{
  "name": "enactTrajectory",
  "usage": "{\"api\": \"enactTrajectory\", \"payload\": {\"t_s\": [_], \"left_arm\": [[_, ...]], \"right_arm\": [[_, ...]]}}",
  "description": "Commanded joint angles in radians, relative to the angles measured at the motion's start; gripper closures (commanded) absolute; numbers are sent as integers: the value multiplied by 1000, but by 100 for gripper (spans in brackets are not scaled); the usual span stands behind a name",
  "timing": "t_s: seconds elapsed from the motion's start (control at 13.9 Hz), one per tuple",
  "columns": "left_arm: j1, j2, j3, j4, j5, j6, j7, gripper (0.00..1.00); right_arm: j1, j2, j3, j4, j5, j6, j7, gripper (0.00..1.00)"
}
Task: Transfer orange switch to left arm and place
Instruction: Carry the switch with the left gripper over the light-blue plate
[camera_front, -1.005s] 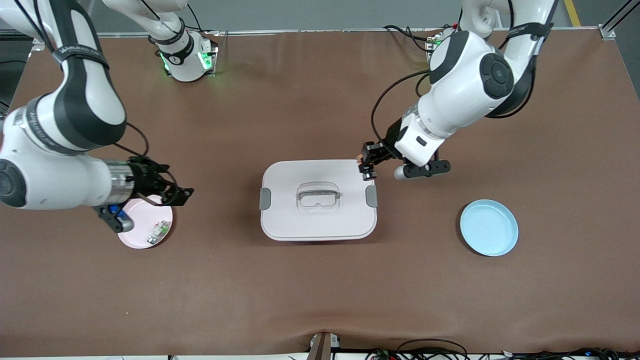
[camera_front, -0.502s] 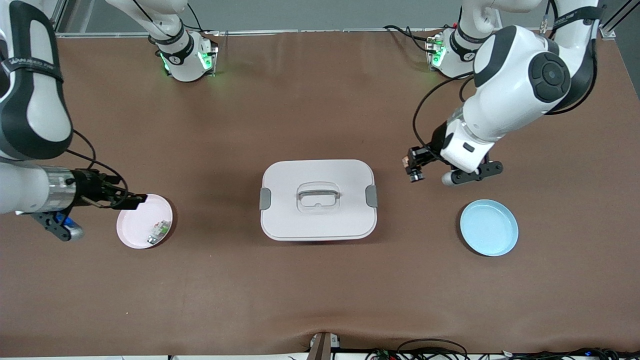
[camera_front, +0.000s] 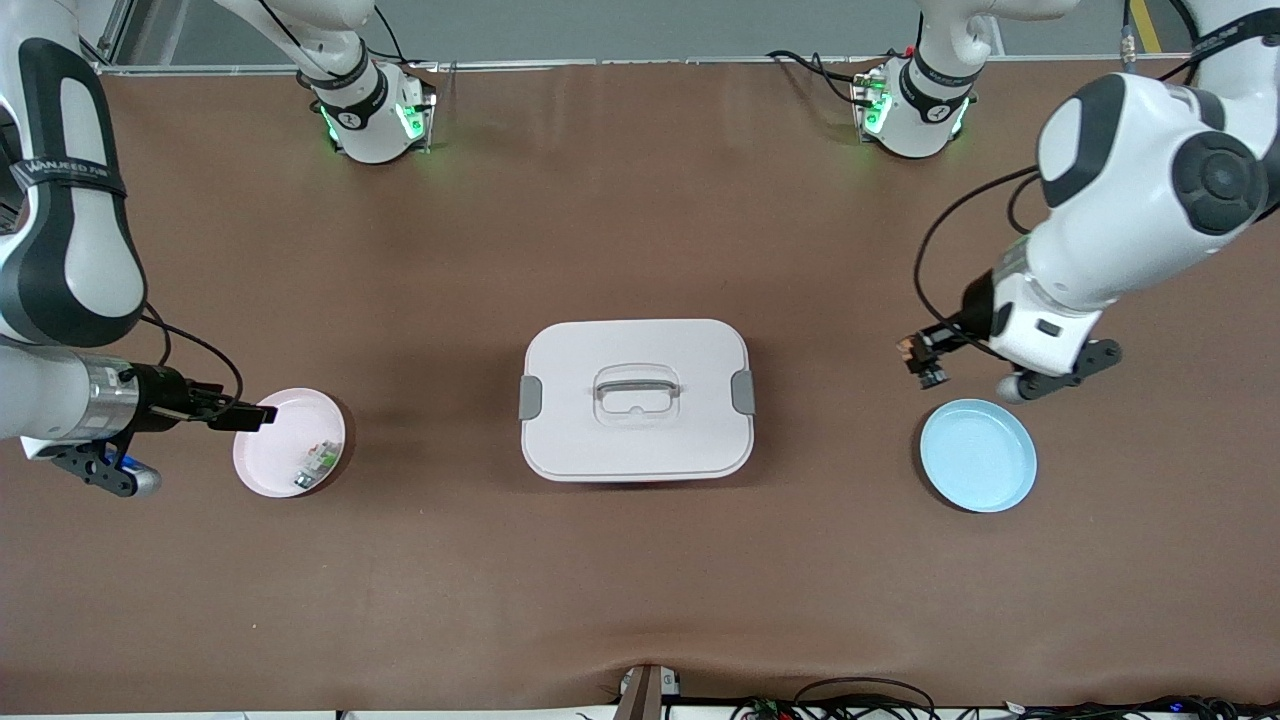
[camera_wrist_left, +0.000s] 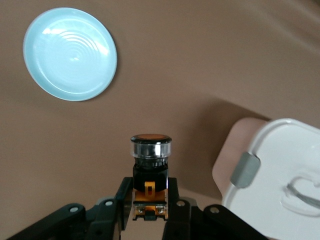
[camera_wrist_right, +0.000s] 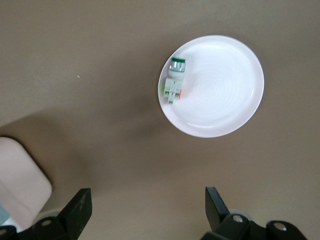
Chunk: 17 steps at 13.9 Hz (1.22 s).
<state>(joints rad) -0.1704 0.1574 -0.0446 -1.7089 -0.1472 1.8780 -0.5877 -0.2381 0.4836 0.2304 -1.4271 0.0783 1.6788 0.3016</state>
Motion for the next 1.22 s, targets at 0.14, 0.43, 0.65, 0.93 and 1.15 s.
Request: {"api": "enactTrajectory", "payload": {"t_s": [0.14,0.43,0.65,0.93,1.15], "left_arm": [[129,-19,-6,2,20,-51,-14,97],[225,-22,-8,0,20,-77,-64,97],[287,-12,-8,0,18,-77,-153,97],[328,20,-6,2,20,-51,-256,97],[331,69,-5,0,41,12,-358,97]], "right_arm": [[-29,-2,17,-49,-34,59,-56,0],[-39,-2,17,-116,-34,131,-79,0],[-49,-2,17,-124,-34,136,-99,0],[-61,-2,18,-139,-32,147,-121,0],[-64,-2,18,-145,-32,156,-131,0]]}}
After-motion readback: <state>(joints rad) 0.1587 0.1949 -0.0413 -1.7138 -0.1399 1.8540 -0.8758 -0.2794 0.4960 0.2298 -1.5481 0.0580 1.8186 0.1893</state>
